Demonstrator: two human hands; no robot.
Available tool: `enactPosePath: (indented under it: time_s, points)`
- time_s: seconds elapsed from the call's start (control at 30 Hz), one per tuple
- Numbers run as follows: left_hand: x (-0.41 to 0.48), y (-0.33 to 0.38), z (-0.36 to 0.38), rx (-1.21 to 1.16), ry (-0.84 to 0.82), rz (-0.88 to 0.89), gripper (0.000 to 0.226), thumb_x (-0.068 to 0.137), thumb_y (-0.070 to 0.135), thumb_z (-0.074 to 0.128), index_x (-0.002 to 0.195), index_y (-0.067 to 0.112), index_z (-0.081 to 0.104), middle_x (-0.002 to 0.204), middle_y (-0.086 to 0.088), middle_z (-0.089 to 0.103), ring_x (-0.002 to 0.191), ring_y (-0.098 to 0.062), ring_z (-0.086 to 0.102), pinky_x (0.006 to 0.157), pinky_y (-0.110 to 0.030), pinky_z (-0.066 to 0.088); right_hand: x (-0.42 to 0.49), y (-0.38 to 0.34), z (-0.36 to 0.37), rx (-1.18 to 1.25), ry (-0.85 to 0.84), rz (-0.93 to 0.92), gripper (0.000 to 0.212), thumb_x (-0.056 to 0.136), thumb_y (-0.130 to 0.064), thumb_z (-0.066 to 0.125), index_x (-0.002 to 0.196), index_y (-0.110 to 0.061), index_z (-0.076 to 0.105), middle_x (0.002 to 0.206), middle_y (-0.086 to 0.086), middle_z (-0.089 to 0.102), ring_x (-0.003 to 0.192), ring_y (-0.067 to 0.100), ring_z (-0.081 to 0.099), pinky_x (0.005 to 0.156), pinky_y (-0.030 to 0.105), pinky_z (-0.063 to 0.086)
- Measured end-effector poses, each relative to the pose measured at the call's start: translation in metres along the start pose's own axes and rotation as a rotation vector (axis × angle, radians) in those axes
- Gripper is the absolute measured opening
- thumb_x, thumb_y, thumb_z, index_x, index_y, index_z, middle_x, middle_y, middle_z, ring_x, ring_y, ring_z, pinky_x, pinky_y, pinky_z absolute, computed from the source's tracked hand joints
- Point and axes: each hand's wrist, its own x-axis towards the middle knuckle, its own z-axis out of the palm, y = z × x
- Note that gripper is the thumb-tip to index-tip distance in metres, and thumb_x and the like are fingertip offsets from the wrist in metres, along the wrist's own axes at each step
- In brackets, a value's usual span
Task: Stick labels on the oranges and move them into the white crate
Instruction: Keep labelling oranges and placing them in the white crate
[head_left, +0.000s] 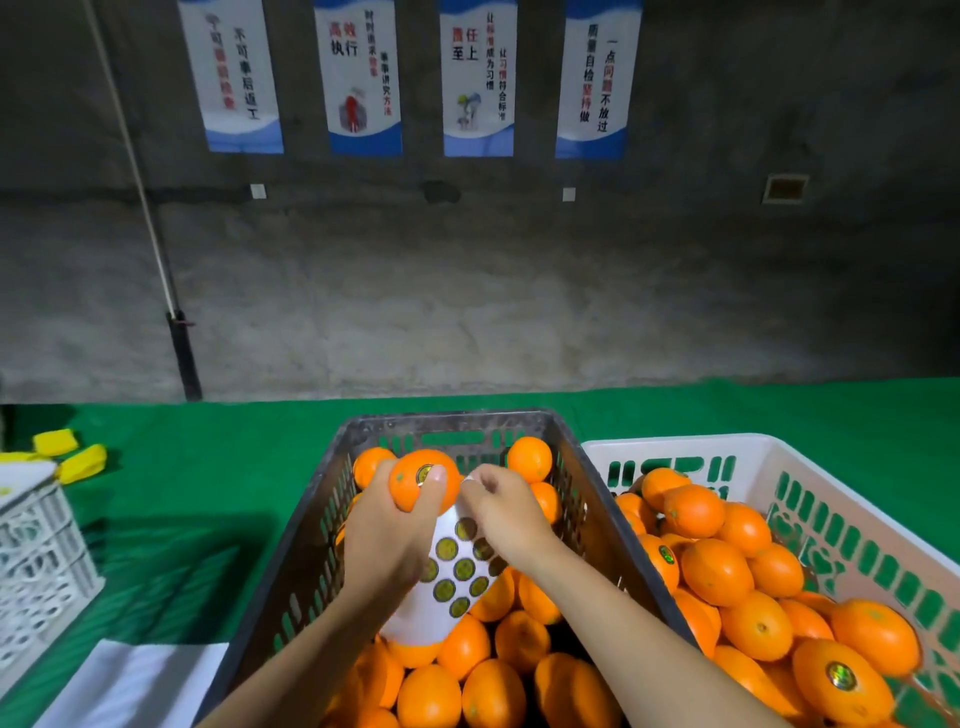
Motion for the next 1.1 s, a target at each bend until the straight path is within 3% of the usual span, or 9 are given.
enactPosePath:
  time_s: [0.2, 0.3, 0.4, 0.47, 0.6, 0.77, 0.83, 0.93, 1.1]
  points:
    - [-0.001, -0.001, 0.000, 0.117, 0.052, -0.005, 0.050, 0.080, 0.073, 0.037, 0.074, 0.025, 0.045, 0.058, 0.002, 0.056, 0.054, -0.008, 0.056, 0.052, -0.031, 0.043, 0.000, -0.005, -0.003, 0.240, -0.189, 0.157, 0.024, 0.084, -0.023, 0.059, 0.062, -0.018, 0.052, 0.064, 0.013, 0.047, 0.060, 0.022, 0.047, 0.061, 0.030, 0.036]
    - [-0.002, -0.003, 0.001, 0.215, 0.067, 0.016, 0.048, 0.080, 0.078, 0.032, 0.079, 0.031, 0.043, 0.058, 0.005, 0.057, 0.054, -0.007, 0.056, 0.050, -0.028, 0.040, 0.001, -0.005, -0.005, 0.245, -0.239, 0.190, 0.032, 0.087, -0.016, 0.057, 0.056, -0.023, 0.056, 0.055, 0.000, 0.052, 0.053, 0.013, 0.052, 0.055, 0.021, 0.041]
    - [0.000, -0.004, -0.003, 0.285, 0.061, 0.022, 0.050, 0.078, 0.080, 0.029, 0.079, 0.033, 0.044, 0.057, 0.007, 0.058, 0.053, -0.005, 0.056, 0.051, -0.027, 0.043, 0.002, -0.008, -0.002, 0.274, -0.166, 0.184, 0.017, 0.092, -0.015, 0.055, 0.082, -0.013, 0.068, 0.079, 0.008, 0.064, 0.077, 0.020, 0.061, 0.069, 0.025, 0.049]
    - [0.002, -0.007, -0.005, 0.324, 0.025, 0.026, 0.054, 0.077, 0.083, 0.027, 0.079, 0.032, 0.046, 0.057, 0.007, 0.059, 0.053, -0.006, 0.058, 0.053, -0.028, 0.047, 0.003, -0.009, -0.003, 0.373, -0.123, 0.191, 0.025, 0.098, -0.029, 0.051, 0.107, -0.018, 0.072, 0.093, -0.004, 0.071, 0.090, 0.015, 0.064, 0.079, 0.024, 0.052]
    - [0.000, -0.007, -0.005, 0.375, -0.076, 0.079, 0.059, 0.074, 0.087, 0.027, 0.077, 0.031, 0.044, 0.060, 0.007, 0.057, 0.058, -0.008, 0.057, 0.055, -0.030, 0.044, 0.001, -0.011, -0.007, 0.446, -0.434, 0.299, 0.063, 0.084, -0.069, 0.057, 0.129, -0.025, 0.065, 0.127, 0.007, 0.069, 0.124, 0.027, 0.060, 0.114, 0.045, 0.038]
    - [-0.002, -0.009, -0.007, 0.367, -0.162, 0.106, 0.064, 0.068, 0.095, 0.025, 0.075, 0.034, 0.041, 0.065, 0.009, 0.056, 0.062, -0.009, 0.056, 0.054, -0.029, 0.037, 0.001, -0.008, -0.013, 0.521, -0.643, 0.376, 0.061, 0.093, -0.058, 0.056, 0.138, -0.018, 0.060, 0.138, 0.006, 0.062, 0.134, 0.024, 0.053, 0.122, 0.047, 0.025]
    - [-0.002, -0.011, -0.007, 0.377, -0.163, 0.116, 0.067, 0.072, 0.093, 0.020, 0.079, 0.032, 0.045, 0.067, 0.008, 0.057, 0.064, -0.008, 0.057, 0.055, -0.028, 0.038, 0.001, -0.009, -0.012, 0.457, -0.600, 0.403, 0.063, 0.093, -0.065, 0.051, 0.139, -0.022, 0.058, 0.133, 0.001, 0.066, 0.129, 0.020, 0.057, 0.117, 0.042, 0.032]
    - [0.000, -0.015, -0.005, 0.407, -0.166, 0.141, 0.060, 0.081, 0.084, 0.021, 0.080, 0.029, 0.046, 0.067, 0.009, 0.054, 0.061, -0.004, 0.051, 0.053, -0.025, 0.034, 0.001, -0.011, -0.009, 0.424, -0.419, 0.498, 0.068, 0.090, -0.075, 0.044, 0.125, -0.021, 0.066, 0.116, 0.004, 0.074, 0.107, 0.018, 0.070, 0.088, 0.032, 0.053]
    - [0.002, -0.018, -0.006, 0.446, -0.190, 0.098, 0.055, 0.091, 0.070, 0.026, 0.089, 0.023, 0.054, 0.069, 0.007, 0.057, 0.063, -0.012, 0.054, 0.057, -0.031, 0.041, 0.013, 0.000, -0.027, 0.806, 0.243, 0.798, 0.077, 0.097, -0.068, 0.033, 0.090, 0.001, 0.066, 0.074, 0.015, 0.067, 0.056, 0.023, 0.057, 0.053, 0.028, 0.044]
